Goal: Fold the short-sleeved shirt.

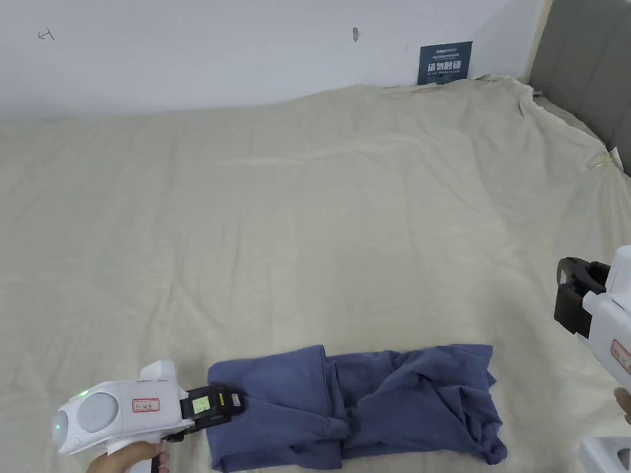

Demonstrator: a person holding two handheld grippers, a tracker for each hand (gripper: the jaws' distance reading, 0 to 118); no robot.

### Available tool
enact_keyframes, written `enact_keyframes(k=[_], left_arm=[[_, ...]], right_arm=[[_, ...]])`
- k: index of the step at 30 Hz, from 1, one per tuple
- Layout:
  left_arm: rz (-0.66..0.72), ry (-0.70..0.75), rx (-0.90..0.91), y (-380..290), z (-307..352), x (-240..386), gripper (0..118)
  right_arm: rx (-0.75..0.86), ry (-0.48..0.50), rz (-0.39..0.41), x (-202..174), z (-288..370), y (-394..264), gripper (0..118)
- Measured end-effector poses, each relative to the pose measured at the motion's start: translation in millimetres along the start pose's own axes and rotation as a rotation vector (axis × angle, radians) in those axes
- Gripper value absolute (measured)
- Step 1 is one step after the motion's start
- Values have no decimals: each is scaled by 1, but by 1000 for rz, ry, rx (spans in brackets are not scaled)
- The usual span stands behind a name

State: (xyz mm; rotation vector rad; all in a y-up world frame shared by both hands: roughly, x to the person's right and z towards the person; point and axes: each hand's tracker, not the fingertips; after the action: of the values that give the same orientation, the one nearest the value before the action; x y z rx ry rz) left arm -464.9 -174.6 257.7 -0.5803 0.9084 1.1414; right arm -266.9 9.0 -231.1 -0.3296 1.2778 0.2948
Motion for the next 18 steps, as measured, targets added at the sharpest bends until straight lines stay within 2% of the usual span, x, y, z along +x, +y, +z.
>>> enact_keyframes(k=[6,9,14,18], left_arm=[[-37,-1,-10,2,-12,14,64],[-61,18,-10,-1,-12,14,21],[-69,12,7,-5,-3,13,10],[-148,44,42,-6,17,20,4]], right_arm=[[-12,-15,1,6,2,-3,0],[-14,-22,-3,9,3,-4,0],[-11,-24,-7,10,3,-2,0],[-3,-14,-3,6,2,2,0]])
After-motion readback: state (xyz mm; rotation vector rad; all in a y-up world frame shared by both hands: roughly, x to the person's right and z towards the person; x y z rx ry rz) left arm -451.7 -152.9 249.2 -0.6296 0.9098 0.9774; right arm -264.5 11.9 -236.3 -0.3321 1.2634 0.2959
